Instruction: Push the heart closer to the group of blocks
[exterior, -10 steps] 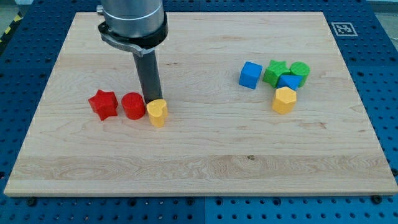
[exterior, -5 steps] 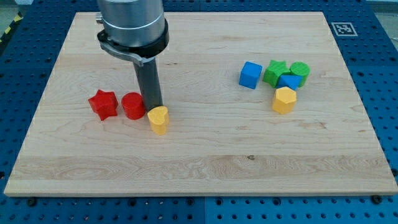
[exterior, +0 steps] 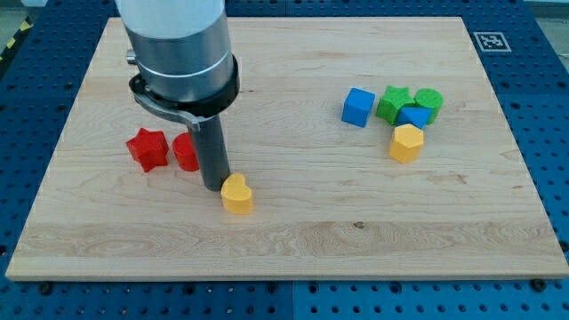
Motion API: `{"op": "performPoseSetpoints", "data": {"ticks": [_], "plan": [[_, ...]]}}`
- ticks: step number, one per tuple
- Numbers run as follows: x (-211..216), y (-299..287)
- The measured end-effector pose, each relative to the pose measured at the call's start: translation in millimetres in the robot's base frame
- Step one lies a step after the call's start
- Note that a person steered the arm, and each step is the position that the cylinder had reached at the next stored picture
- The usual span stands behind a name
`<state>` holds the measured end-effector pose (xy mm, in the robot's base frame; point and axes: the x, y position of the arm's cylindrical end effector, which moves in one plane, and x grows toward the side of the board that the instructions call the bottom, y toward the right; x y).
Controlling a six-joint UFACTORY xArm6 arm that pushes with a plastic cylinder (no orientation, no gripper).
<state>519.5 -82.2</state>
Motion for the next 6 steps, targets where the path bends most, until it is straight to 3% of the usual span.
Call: {"op": "performPoseSetpoints", "data": {"ticks": [4,6], "plan": [[29.9,3.5],[39.7,57.0]]}}
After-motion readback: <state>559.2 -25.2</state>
